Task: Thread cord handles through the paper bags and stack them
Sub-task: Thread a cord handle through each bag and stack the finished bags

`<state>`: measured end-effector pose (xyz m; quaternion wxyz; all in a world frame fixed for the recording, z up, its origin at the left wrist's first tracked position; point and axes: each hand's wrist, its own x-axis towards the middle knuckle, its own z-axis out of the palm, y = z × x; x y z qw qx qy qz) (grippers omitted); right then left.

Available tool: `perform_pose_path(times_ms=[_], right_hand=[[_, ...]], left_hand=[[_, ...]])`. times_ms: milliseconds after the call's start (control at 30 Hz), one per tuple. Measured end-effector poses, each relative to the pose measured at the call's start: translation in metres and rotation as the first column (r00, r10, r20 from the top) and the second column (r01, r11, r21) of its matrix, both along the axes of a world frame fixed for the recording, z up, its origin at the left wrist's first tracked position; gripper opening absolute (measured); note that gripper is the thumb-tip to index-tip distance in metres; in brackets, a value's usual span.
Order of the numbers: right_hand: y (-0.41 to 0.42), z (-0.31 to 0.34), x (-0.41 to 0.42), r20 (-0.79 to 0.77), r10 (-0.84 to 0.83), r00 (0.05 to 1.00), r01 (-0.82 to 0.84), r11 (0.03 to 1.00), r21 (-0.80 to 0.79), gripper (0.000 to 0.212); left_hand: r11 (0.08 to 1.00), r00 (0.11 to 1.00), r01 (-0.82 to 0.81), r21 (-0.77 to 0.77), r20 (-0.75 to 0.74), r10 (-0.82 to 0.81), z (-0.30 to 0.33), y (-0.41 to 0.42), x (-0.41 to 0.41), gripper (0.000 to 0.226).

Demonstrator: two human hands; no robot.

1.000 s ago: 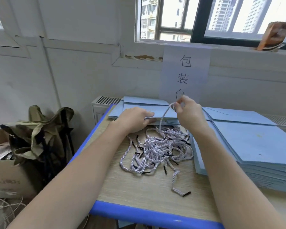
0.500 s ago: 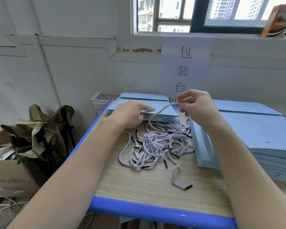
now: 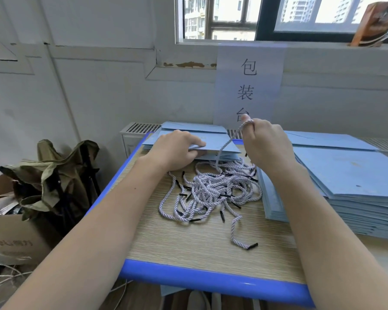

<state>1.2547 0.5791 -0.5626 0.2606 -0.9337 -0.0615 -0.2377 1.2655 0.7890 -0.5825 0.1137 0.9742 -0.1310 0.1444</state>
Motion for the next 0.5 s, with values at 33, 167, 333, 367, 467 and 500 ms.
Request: perform_pose_path(times_ms=[33,167,333,367,467,500], right_hand=[[-0.0003,0.0013,-0.0009,-0.011,0.041,0.999,-0.04,0.997,0.062,0.06],[-0.0016,0.0027,0.0027,-0.058,0.192,0.98,-0.176,0.961,0.216,0.049],[-0.0074,0.004,0.0064,-0.173,0.322,0.931,-0.251,0.907,0.338,0.019],[-0.0076,0.0042,0.0062,-0.174,0.321,0.931,-0.25,0.907,0.338,0.019],[-0.0076,0.0031,0.0059,-0.15,0.301,0.942,-0.244,0.918,0.311,0.027],[-0.0079,0.0028,0.0059,-0.139,0.296,0.945,-0.243,0.92,0.306,0.028]], left_hand=[[1.0,1.0,0.0,-0.01,0.0,0.0,-0.0003,0.0001,0.0005,0.035],[1.0,1.0,-0.002,-0.018,0.03,0.002,-0.0008,0.0002,0.0024,0.033],[1.0,0.999,0.014,-0.028,0.035,-0.013,-0.0012,-0.0004,0.0016,0.031],[0.999,0.999,0.018,-0.029,0.034,-0.017,-0.0012,-0.0005,0.0016,0.032],[0.999,0.999,0.026,-0.027,0.035,-0.025,-0.0019,0.0,0.0027,0.034],[0.999,0.999,0.03,-0.028,0.04,-0.029,-0.0027,0.0003,0.0035,0.033]])
